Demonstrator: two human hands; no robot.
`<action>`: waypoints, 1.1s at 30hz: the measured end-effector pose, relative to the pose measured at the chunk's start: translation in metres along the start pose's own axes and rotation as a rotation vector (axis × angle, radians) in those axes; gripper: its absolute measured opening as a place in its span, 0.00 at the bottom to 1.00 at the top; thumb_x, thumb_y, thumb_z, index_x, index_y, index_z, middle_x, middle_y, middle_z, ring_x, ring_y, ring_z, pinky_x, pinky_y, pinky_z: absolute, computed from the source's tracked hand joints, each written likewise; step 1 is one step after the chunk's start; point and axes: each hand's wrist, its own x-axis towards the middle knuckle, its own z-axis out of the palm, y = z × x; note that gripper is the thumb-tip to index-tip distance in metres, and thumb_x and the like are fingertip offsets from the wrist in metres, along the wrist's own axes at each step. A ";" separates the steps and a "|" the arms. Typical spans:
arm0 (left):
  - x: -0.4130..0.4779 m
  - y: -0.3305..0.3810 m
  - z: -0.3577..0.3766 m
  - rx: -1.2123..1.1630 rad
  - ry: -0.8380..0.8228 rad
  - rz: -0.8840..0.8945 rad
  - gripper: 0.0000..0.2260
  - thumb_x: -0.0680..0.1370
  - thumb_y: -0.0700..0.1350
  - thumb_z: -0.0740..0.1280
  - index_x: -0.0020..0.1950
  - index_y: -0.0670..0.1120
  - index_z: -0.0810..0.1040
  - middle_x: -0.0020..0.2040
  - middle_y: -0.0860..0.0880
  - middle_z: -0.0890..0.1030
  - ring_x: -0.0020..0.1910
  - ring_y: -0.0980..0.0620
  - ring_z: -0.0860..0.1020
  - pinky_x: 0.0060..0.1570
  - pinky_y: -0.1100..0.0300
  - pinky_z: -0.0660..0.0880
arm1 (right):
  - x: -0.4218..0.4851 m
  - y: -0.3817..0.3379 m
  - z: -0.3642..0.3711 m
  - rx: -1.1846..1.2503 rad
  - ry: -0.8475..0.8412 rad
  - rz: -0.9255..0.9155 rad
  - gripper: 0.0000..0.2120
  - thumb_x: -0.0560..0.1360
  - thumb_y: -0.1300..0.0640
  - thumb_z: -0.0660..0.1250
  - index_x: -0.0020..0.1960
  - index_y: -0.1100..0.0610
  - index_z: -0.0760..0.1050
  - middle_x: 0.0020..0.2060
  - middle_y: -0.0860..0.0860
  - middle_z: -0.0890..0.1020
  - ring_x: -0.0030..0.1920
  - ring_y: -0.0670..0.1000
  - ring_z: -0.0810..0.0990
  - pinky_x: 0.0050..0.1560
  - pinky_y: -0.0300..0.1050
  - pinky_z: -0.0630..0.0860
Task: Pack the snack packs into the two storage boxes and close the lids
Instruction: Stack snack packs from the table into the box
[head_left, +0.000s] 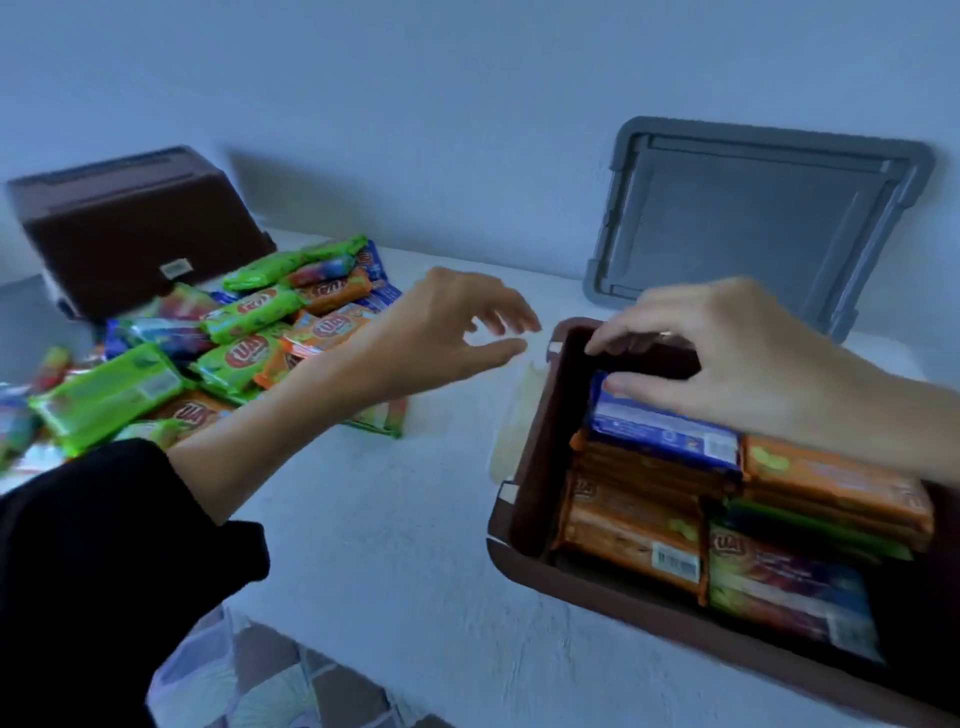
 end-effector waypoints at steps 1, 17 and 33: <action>-0.009 -0.017 -0.012 0.038 0.047 -0.065 0.09 0.74 0.45 0.68 0.53 0.47 0.81 0.47 0.51 0.83 0.45 0.58 0.80 0.45 0.64 0.77 | 0.017 -0.010 0.003 0.030 0.003 -0.036 0.11 0.69 0.55 0.72 0.51 0.47 0.79 0.41 0.40 0.80 0.44 0.42 0.79 0.46 0.36 0.75; -0.098 -0.185 -0.061 0.116 0.159 -0.737 0.18 0.74 0.48 0.69 0.64 0.46 0.75 0.58 0.44 0.79 0.58 0.48 0.77 0.58 0.55 0.73 | 0.194 -0.081 0.156 0.127 -0.514 0.051 0.50 0.55 0.22 0.63 0.71 0.45 0.59 0.71 0.49 0.64 0.71 0.56 0.61 0.59 0.34 0.73; -0.022 -0.202 -0.034 0.164 -0.281 -0.671 0.23 0.72 0.47 0.71 0.66 0.53 0.73 0.66 0.50 0.73 0.63 0.49 0.71 0.58 0.57 0.68 | 0.188 -0.062 0.181 -0.058 -0.587 0.166 0.48 0.64 0.56 0.74 0.73 0.53 0.46 0.68 0.59 0.52 0.69 0.60 0.53 0.66 0.51 0.67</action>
